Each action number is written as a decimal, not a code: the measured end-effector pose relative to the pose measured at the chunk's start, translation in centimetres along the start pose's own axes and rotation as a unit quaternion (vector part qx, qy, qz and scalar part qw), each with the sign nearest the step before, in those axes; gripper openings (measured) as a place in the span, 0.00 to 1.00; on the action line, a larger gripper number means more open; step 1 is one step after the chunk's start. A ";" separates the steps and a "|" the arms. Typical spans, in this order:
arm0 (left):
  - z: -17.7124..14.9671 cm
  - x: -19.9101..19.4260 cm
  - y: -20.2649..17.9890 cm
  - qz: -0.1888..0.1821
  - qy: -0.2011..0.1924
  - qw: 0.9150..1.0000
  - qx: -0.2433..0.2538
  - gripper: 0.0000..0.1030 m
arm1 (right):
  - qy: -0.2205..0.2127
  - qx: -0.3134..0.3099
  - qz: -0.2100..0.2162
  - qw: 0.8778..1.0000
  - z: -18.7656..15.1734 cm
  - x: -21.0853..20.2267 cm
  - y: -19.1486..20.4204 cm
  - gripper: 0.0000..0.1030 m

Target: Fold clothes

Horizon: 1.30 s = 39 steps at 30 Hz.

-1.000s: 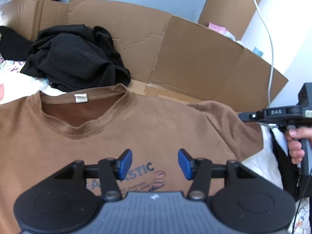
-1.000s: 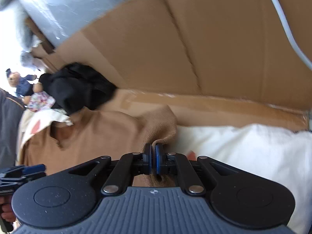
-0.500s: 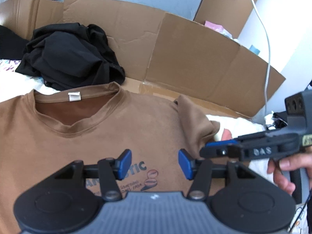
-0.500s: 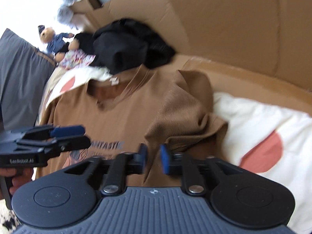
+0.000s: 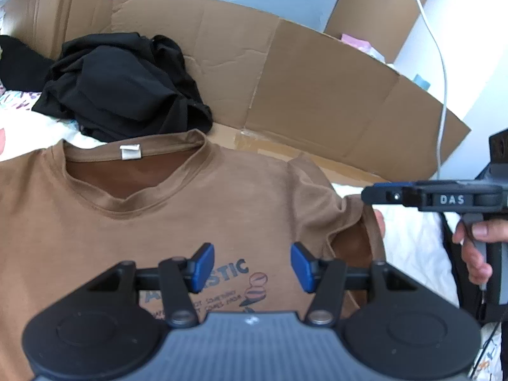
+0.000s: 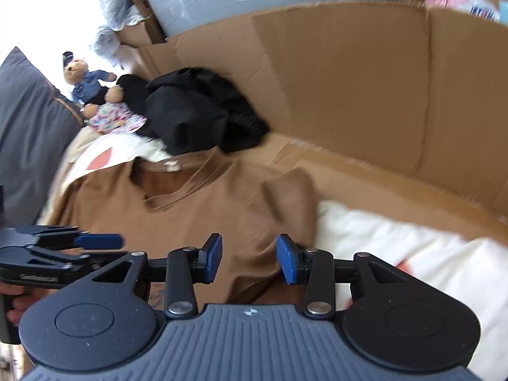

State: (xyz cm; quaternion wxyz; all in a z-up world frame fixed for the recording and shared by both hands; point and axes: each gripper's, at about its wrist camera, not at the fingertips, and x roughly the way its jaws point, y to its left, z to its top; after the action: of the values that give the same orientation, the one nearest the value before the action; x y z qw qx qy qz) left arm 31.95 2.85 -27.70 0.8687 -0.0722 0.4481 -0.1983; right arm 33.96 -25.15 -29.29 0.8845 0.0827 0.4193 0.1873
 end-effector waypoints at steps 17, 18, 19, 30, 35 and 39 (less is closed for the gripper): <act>-0.3 0.4 -0.3 -0.004 0.008 1.000 0.003 0.55 | 0.021 -0.047 -0.028 0.998 -0.8 2.8 0.1 0.02; -0.3 0.4 -0.3 -0.004 0.009 1.000 0.004 0.55 | 0.020 -0.045 -0.027 0.998 -0.8 2.7 -0.1 0.01; -0.3 0.5 -0.3 -0.003 0.010 1.000 0.006 0.55 | 0.018 -0.044 -0.027 0.999 -0.8 2.5 -0.2 0.01; -0.2 1.4 -1.5 -0.006 0.014 1.000 0.015 0.55 | -0.019 -0.002 -0.086 0.996 -0.2 -2.9 -6.5 0.01; -0.3 2.1 -2.6 -0.012 0.018 0.999 0.023 0.55 | -0.041 0.031 -0.128 0.990 -0.1 -5.5 -10.3 0.01; -0.5 2.6 -3.1 -0.014 0.023 0.999 0.024 0.55 | -0.050 0.051 -0.162 0.984 0.0 -6.4 -12.4 0.01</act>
State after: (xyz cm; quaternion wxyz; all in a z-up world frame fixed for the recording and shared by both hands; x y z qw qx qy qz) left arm 32.05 -0.97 -28.98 0.8569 -0.0527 0.4619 -0.2227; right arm 33.47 -39.07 -28.51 0.9176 0.0684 0.3913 0.0154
